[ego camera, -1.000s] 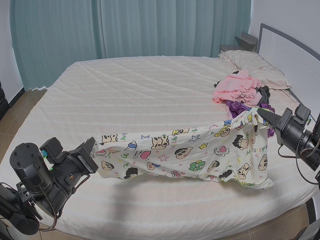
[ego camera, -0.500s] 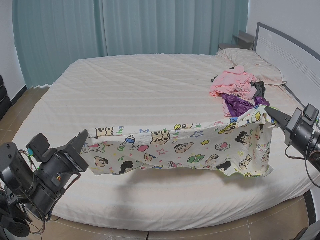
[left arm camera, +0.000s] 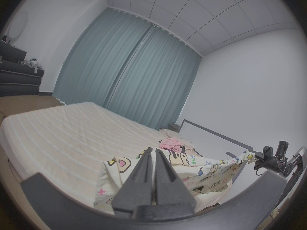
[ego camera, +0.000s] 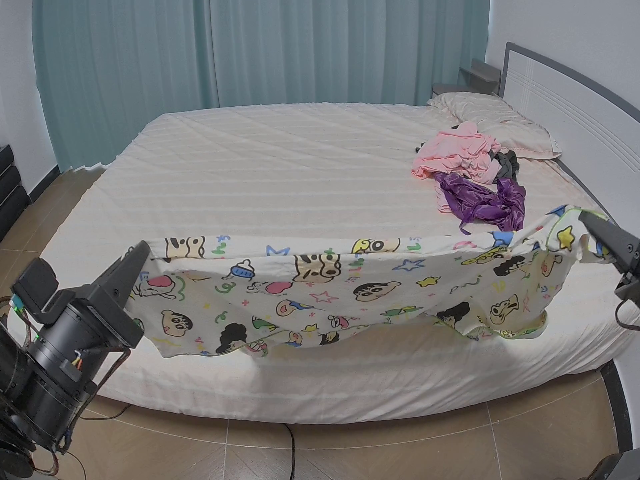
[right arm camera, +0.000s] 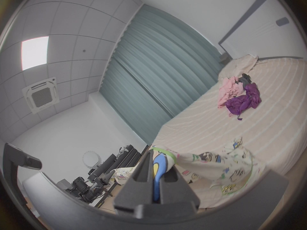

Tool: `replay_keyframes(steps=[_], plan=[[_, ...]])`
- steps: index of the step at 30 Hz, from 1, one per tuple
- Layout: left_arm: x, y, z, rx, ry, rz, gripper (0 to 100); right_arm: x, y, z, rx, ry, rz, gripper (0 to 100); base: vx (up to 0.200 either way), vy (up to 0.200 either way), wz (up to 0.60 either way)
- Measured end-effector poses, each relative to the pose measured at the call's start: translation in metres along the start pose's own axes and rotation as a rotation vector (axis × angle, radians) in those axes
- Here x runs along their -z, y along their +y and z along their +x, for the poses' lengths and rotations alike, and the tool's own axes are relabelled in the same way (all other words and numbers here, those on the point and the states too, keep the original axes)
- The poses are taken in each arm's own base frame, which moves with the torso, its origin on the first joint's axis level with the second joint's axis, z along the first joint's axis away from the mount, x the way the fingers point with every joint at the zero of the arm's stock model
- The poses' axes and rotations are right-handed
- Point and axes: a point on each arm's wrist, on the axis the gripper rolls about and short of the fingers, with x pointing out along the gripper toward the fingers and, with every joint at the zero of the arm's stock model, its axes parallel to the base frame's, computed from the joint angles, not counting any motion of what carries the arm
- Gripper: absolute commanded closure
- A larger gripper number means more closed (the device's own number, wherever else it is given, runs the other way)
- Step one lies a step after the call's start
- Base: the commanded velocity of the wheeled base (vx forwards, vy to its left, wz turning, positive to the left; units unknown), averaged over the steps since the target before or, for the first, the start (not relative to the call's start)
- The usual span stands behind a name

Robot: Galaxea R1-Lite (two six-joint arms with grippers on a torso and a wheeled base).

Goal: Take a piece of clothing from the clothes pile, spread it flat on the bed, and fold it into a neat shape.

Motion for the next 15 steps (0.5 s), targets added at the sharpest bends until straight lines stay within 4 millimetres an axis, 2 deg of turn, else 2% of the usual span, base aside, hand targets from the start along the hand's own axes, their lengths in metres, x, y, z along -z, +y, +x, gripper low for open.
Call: replay_keyframes(steps=[7,15], plan=[[-0.019,-0.006,0.000,-0.014,-0.031,0.013,100,-0.022,0.022,-0.007,-0.096,-0.071,-0.040,100,0.000,0.000,0.00],[-0.037,-0.014,0.006,-0.040,-0.056,0.006,100,-0.038,0.033,0.005,-0.126,-0.106,-0.056,100,0.000,0.000,0.00]])
